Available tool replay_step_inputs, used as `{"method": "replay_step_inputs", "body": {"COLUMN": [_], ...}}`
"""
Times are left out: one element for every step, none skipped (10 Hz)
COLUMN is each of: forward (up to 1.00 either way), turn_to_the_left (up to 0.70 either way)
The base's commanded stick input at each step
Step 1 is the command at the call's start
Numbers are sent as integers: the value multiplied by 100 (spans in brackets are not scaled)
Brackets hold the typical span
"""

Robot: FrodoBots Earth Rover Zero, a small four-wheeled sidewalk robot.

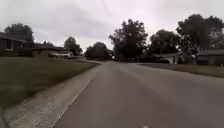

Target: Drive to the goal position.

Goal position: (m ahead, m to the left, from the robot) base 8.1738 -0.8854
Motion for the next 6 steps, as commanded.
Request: {"method": "replay_step_inputs", "body": {"forward": [70,70,70,70,70,70], "turn_to_the_left": [-27,-35,-16,0,0,0]}}
